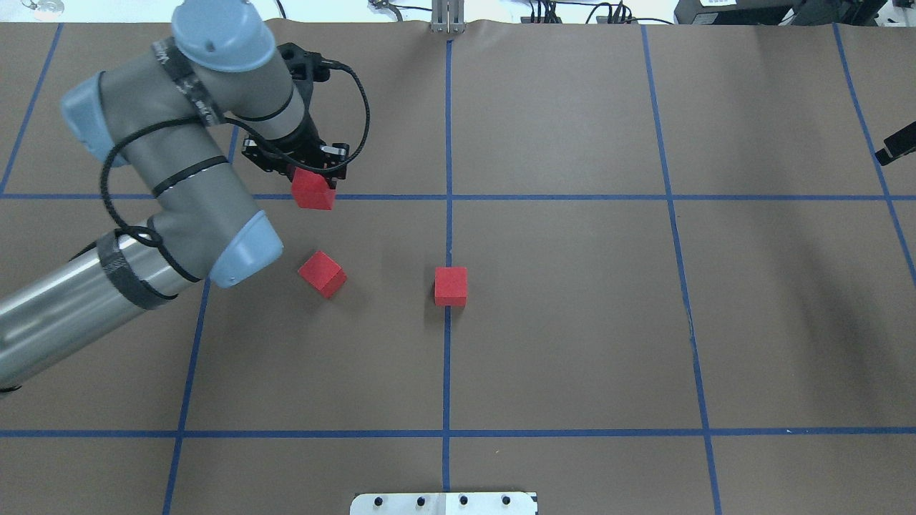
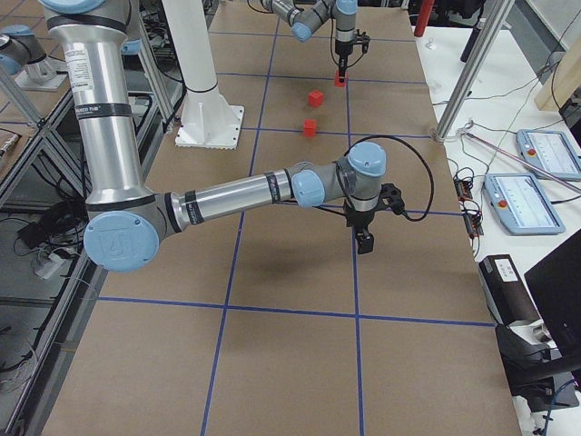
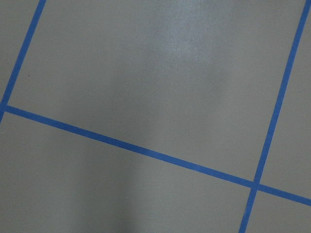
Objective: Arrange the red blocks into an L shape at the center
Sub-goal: 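Carry the red cube with the left gripper beside the center cube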
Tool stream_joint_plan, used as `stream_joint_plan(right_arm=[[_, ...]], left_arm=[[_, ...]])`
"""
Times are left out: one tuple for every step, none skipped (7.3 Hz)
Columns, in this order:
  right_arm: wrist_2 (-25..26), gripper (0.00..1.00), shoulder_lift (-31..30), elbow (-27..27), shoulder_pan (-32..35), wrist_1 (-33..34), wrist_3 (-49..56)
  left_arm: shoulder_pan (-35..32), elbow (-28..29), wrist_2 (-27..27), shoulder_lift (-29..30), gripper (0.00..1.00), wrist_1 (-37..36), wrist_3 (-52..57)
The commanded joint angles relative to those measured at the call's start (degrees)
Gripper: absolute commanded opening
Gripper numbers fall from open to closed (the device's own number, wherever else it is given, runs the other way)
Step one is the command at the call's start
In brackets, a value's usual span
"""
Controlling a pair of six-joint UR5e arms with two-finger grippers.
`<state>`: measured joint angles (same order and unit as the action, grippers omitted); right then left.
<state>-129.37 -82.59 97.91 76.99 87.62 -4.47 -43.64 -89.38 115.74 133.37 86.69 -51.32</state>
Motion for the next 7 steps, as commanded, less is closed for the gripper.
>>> stream_joint_plan(right_arm=[[0.0,1.0,0.0,-0.1,0.0,0.0,0.0],[0.0,1.0,0.0,-0.3,0.0,0.0,0.0],[0.0,1.0,0.1,-0.3,0.0,0.0,0.0],[0.0,1.0,0.1,-0.3,0.0,-0.1,0.0],[0.0,1.0,0.1,-0.3,0.0,-0.1,0.0],[0.0,1.0,0.2,-0.3,0.0,-0.1,0.0],[0.0,1.0,0.2,-0.3,0.0,0.0,0.0]], left_arm=[[4.3,11.2,-2.1,12.0,0.06,-0.6,-5.0],[5.7,12.4,-3.1,12.7,0.06,-0.5,-6.1],[7.6,12.5,-4.8,12.7,0.07,-0.5,-8.3],[10.0,12.6,-7.9,12.7,0.07,0.2,-11.1],[11.7,13.7,-9.1,12.8,0.07,1.8,-11.6],[12.5,14.7,-9.5,12.9,0.07,3.2,-12.7],[12.6,16.5,-9.7,13.5,0.07,5.2,-12.7]])
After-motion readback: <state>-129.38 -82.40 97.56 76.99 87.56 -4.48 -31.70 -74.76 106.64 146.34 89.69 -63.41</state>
